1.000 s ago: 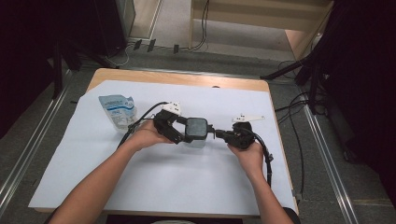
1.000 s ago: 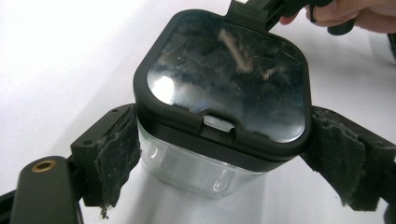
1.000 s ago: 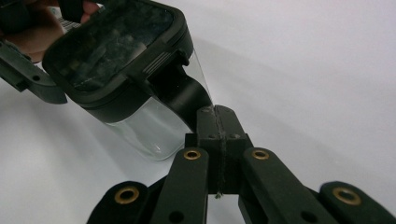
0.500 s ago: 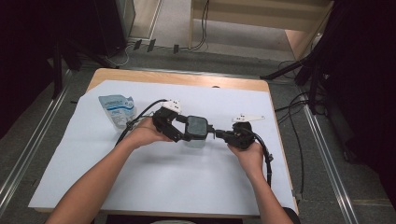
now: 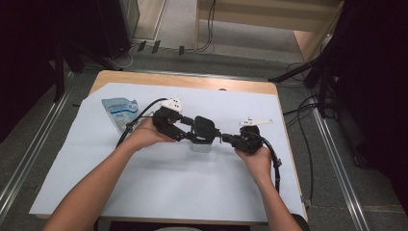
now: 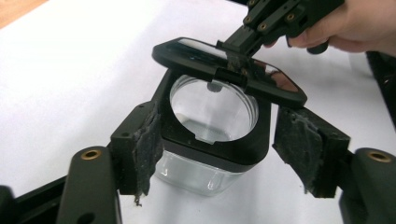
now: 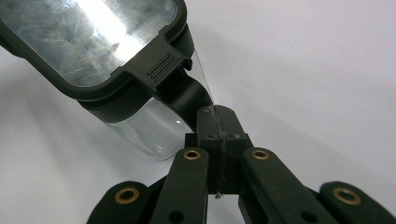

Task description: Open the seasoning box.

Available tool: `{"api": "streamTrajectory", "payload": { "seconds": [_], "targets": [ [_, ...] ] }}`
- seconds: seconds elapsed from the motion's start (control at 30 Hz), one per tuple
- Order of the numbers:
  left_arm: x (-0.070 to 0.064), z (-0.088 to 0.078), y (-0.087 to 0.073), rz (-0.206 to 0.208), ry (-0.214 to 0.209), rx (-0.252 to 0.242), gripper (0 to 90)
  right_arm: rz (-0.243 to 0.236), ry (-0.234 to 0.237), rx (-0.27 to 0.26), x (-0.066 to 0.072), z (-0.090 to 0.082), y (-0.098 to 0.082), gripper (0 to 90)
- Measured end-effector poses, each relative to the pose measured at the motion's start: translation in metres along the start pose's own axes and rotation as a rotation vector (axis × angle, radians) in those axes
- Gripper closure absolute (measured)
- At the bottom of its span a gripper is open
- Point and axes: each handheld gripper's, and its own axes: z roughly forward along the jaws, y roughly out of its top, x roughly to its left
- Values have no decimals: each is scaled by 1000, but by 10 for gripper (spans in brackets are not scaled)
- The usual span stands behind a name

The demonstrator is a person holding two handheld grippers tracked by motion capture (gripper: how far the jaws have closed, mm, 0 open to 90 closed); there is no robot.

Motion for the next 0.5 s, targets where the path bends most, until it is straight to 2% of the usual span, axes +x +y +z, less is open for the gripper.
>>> {"api": "streamTrajectory", "payload": {
  "seconds": [0.17,0.2,0.23,0.27,0.3,0.33,0.4,0.5],
  "targets": [
    [0,-3,1,-6,-6,-3,381,2,1,3,0,0,0,900],
    [-1,-4,2,-5,-15,-4,473,1,2,0,0,0,0,900],
    [-1,-4,2,-5,-17,-5,516,2,3,-1,0,0,0,900],
    [-2,-5,3,-10,-28,-2,516,2,3,-1,0,0,0,900],
    [-2,-5,4,-16,-45,-5,610,3,3,-1,0,0,0,900],
    [-1,-5,6,-30,-61,17,630,4,4,-1,0,0,0,900],
    [-1,-4,8,-33,-66,28,651,3,5,-1,-1,0,0,900],
    [-3,-4,13,-35,-64,40,760,13,4,0,0,0,0,900]
  ]
}}
